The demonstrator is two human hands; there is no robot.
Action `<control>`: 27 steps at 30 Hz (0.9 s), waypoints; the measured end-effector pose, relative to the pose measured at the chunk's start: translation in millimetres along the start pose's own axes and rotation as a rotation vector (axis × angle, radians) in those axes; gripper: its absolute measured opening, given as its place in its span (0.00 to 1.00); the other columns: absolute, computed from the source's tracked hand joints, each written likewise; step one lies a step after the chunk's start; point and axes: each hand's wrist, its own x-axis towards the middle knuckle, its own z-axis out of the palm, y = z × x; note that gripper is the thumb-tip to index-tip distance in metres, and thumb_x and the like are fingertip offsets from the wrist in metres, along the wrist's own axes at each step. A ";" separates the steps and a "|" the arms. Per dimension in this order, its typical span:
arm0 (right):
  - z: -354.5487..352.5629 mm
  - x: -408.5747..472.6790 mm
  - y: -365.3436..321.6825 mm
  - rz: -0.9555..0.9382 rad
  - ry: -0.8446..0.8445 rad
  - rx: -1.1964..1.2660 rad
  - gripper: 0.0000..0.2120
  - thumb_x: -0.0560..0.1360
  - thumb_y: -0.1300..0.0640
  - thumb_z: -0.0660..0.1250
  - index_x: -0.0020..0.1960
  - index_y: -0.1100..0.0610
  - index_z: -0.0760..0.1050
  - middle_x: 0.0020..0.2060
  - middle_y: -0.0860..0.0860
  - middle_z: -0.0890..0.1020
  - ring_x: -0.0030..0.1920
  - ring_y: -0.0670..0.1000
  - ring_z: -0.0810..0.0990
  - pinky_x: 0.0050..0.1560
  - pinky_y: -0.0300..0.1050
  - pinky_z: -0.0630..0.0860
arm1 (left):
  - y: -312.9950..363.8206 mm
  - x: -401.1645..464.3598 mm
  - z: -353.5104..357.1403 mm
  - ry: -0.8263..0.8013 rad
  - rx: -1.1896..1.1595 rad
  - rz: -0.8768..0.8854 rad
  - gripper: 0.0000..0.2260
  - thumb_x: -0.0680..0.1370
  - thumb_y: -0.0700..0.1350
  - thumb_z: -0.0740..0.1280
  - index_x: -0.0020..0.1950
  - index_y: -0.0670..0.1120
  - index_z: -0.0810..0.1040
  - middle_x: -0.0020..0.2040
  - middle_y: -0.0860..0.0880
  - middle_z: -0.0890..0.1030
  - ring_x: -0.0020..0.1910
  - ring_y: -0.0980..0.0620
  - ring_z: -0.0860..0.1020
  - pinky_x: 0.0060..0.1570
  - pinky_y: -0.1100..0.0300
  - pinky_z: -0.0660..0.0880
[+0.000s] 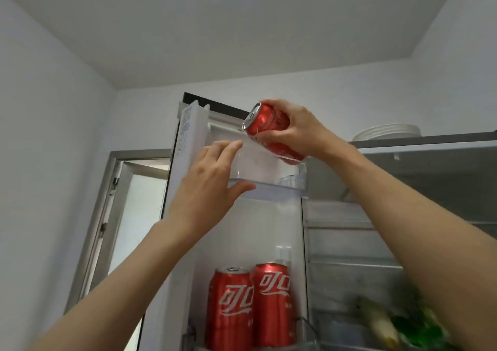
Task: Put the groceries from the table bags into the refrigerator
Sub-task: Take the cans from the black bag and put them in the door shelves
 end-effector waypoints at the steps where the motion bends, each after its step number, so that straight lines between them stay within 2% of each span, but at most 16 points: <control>1: 1.9 3.5 1.4 0.038 -0.082 0.051 0.28 0.68 0.54 0.74 0.66 0.50 0.70 0.57 0.52 0.77 0.56 0.52 0.77 0.60 0.50 0.75 | -0.7 0.5 0.1 0.006 0.003 0.006 0.32 0.71 0.51 0.71 0.71 0.43 0.65 0.65 0.46 0.72 0.64 0.47 0.70 0.62 0.57 0.67; 4: 12.4 10.3 14.8 0.162 -0.309 0.157 0.21 0.70 0.52 0.72 0.61 0.47 0.73 0.53 0.49 0.80 0.55 0.52 0.79 0.56 0.49 0.77 | -1.5 1.2 0.6 0.015 0.005 0.018 0.32 0.70 0.51 0.72 0.70 0.44 0.66 0.64 0.48 0.72 0.63 0.49 0.70 0.60 0.63 0.63; 6: 19.1 11.6 22.1 0.211 -0.423 0.227 0.24 0.68 0.49 0.73 0.63 0.45 0.74 0.53 0.50 0.82 0.55 0.52 0.81 0.57 0.53 0.78 | -1.2 0.9 0.8 0.015 -0.001 0.022 0.31 0.71 0.51 0.71 0.71 0.46 0.66 0.65 0.49 0.72 0.64 0.51 0.69 0.60 0.66 0.60; 8: 19.9 13.4 25.2 0.225 -0.502 0.298 0.22 0.69 0.51 0.72 0.62 0.44 0.75 0.54 0.51 0.82 0.55 0.53 0.81 0.57 0.53 0.78 | -1.1 0.9 0.9 0.015 -0.003 0.026 0.31 0.71 0.52 0.71 0.71 0.46 0.65 0.65 0.50 0.71 0.64 0.52 0.68 0.60 0.67 0.59; 11: 14.4 12.1 20.9 0.229 -0.601 0.368 0.17 0.73 0.58 0.68 0.59 0.43 0.75 0.56 0.53 0.81 0.55 0.53 0.80 0.53 0.49 0.79 | -1.0 2.0 0.6 0.018 0.001 0.034 0.32 0.71 0.52 0.71 0.71 0.46 0.65 0.66 0.49 0.71 0.64 0.52 0.68 0.60 0.67 0.59; 13: 13.0 9.2 18.4 0.236 -0.610 0.364 0.16 0.74 0.57 0.67 0.60 0.41 0.75 0.57 0.52 0.81 0.55 0.53 0.81 0.51 0.46 0.79 | -0.8 2.1 0.5 0.023 -0.002 0.034 0.32 0.70 0.51 0.72 0.71 0.46 0.65 0.65 0.49 0.71 0.64 0.51 0.68 0.60 0.66 0.60; 16: 11.1 2.8 13.5 0.243 -0.541 0.259 0.12 0.76 0.49 0.64 0.58 0.43 0.78 0.53 0.50 0.83 0.54 0.51 0.82 0.52 0.45 0.79 | -1.5 0.6 0.7 0.010 -0.007 0.027 0.32 0.71 0.51 0.71 0.72 0.47 0.63 0.67 0.49 0.70 0.65 0.52 0.67 0.60 0.67 0.59; 19: 11.5 -7.1 5.6 0.250 -0.393 0.147 0.13 0.77 0.44 0.61 0.53 0.46 0.81 0.46 0.48 0.84 0.48 0.48 0.81 0.51 0.44 0.78 | -3.6 -1.5 -0.1 -0.018 -0.027 0.018 0.33 0.74 0.51 0.68 0.74 0.47 0.58 0.71 0.50 0.66 0.69 0.53 0.64 0.63 0.66 0.57; 21: 18.2 -16.6 -2.6 0.222 -0.230 0.096 0.16 0.78 0.44 0.58 0.50 0.48 0.82 0.41 0.47 0.83 0.44 0.48 0.80 0.48 0.43 0.75 | -4.1 -4.1 -1.0 -0.054 -0.059 0.019 0.33 0.75 0.51 0.67 0.75 0.48 0.55 0.74 0.51 0.62 0.72 0.54 0.61 0.66 0.65 0.56; 23: 28.7 -28.0 -9.2 0.152 -0.075 0.003 0.20 0.80 0.47 0.56 0.46 0.56 0.83 0.37 0.50 0.81 0.42 0.50 0.78 0.49 0.48 0.73 | -5.3 -9.7 -3.2 -0.079 -0.073 0.013 0.32 0.76 0.51 0.65 0.76 0.48 0.54 0.76 0.52 0.58 0.74 0.55 0.56 0.69 0.63 0.53; 25: 39.5 -41.6 -16.8 0.071 0.021 -0.062 0.20 0.80 0.50 0.57 0.44 0.62 0.80 0.40 0.53 0.82 0.43 0.53 0.78 0.52 0.53 0.74 | -10.0 -18.7 -6.3 -0.050 -0.042 -0.007 0.29 0.78 0.50 0.62 0.75 0.47 0.55 0.76 0.50 0.57 0.75 0.53 0.51 0.72 0.58 0.50; 27: 48.0 -54.9 -27.9 0.025 0.074 -0.132 0.14 0.79 0.51 0.58 0.53 0.58 0.79 0.52 0.54 0.82 0.54 0.54 0.77 0.58 0.54 0.71 | -16.9 -29.7 -13.1 -0.017 -0.033 -0.087 0.28 0.79 0.49 0.61 0.75 0.45 0.55 0.76 0.47 0.56 0.76 0.51 0.49 0.73 0.56 0.48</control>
